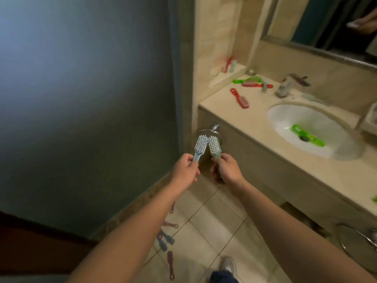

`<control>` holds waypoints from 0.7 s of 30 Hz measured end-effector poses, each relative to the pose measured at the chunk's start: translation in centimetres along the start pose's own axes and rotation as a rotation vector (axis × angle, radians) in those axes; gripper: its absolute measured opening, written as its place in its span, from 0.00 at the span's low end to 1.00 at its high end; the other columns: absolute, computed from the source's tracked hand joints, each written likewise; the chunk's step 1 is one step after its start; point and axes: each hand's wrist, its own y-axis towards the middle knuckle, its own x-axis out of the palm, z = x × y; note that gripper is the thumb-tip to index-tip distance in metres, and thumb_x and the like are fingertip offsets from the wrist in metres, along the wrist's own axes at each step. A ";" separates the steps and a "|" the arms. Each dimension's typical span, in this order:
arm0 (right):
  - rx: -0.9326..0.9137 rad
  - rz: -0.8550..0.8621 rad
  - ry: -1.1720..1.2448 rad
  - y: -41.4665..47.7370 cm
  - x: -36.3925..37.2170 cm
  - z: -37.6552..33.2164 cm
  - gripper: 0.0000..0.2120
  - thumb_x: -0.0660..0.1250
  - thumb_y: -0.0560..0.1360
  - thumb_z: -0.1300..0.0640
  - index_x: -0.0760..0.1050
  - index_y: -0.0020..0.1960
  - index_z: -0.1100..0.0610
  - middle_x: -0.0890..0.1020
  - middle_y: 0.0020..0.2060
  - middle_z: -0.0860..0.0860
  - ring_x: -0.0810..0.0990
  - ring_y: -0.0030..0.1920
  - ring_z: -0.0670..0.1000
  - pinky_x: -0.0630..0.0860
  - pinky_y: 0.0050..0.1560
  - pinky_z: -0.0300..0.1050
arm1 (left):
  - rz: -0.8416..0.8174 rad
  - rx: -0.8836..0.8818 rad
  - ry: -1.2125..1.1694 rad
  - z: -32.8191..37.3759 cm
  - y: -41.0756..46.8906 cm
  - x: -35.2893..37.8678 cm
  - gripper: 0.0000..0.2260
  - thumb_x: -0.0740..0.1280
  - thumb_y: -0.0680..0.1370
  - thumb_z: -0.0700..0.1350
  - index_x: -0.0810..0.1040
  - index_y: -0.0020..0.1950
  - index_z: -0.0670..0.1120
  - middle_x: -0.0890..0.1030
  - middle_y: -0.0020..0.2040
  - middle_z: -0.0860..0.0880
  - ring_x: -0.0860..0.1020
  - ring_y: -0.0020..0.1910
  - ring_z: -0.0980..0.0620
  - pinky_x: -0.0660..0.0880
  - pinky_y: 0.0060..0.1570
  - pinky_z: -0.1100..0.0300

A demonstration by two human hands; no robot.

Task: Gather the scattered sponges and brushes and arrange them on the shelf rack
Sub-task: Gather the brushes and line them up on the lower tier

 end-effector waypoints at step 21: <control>-0.005 0.514 0.227 3.0 -34.2 -2.0 0.13 0.54 0.78 0.60 0.77 0.53 0.62 0.72 0.31 0.55 0.73 0.27 0.51 0.74 0.25 0.40 | -0.489 0.212 0.067 21.7 6.5 28.9 0.05 0.60 0.80 0.45 0.73 0.54 0.49 0.79 0.42 0.49 0.83 0.31 0.52 0.74 0.26 0.62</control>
